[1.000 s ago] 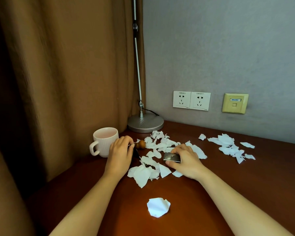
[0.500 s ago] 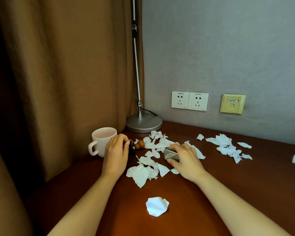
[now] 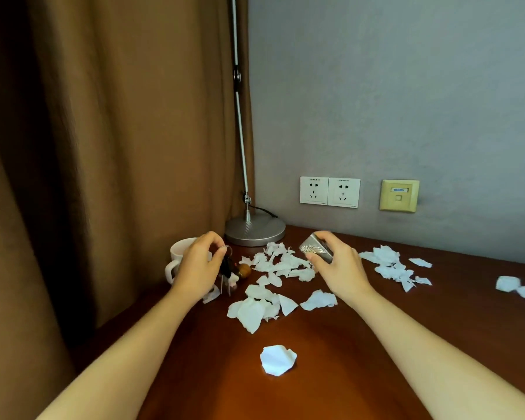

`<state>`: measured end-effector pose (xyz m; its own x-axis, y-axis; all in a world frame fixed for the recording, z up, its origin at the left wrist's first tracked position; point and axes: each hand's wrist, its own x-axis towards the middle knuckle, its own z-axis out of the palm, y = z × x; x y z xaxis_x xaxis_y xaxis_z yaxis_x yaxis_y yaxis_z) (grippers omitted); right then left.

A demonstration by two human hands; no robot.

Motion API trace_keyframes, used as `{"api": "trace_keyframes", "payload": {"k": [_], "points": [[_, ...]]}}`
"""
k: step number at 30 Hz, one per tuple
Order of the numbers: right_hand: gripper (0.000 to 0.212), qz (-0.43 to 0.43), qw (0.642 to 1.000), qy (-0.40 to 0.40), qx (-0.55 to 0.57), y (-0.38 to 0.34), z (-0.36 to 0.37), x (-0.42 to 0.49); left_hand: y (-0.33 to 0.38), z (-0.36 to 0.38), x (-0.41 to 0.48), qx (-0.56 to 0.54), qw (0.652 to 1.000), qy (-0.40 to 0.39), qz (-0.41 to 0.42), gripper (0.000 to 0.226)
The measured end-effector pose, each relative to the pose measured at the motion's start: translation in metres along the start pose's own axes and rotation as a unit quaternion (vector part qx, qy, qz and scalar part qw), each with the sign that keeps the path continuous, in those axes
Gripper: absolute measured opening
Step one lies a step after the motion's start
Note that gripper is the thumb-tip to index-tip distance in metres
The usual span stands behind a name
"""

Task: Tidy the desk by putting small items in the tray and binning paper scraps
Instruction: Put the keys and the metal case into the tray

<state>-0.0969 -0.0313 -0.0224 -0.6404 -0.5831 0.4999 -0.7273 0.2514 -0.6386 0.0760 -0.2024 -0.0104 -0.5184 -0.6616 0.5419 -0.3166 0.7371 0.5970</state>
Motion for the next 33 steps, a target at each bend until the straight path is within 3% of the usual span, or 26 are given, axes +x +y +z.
{"api": "trace_keyframes", "payload": {"k": [8, 13, 18, 23, 33], "points": [[0.021, 0.042, 0.995, -0.035, 0.086, -0.043, -0.064, -0.008, 0.055, -0.036, 0.000, 0.000, 0.993, -0.105, 0.049, 0.030], [0.023, -0.024, 0.998, -0.053, 0.002, -0.068, -0.124, -0.033, 0.108, -0.046, -0.009, 0.004, 0.985, -0.139, 0.102, 0.023], [0.014, -0.042, 0.996, -0.018, -0.074, -0.067, -0.177, -0.068, 0.168, -0.041, -0.032, 0.005, 0.972, -0.170, 0.163, 0.021], [0.013, -0.026, 0.991, 0.020, -0.132, -0.044, -0.224, -0.101, 0.228, -0.024, -0.056, -0.013, 0.957, -0.183, 0.224, 0.006], [0.006, 0.061, 0.971, 0.099, -0.209, 0.004, -0.339, -0.165, 0.338, 0.035, -0.090, -0.049, 0.916, -0.222, 0.331, 0.008]]}}
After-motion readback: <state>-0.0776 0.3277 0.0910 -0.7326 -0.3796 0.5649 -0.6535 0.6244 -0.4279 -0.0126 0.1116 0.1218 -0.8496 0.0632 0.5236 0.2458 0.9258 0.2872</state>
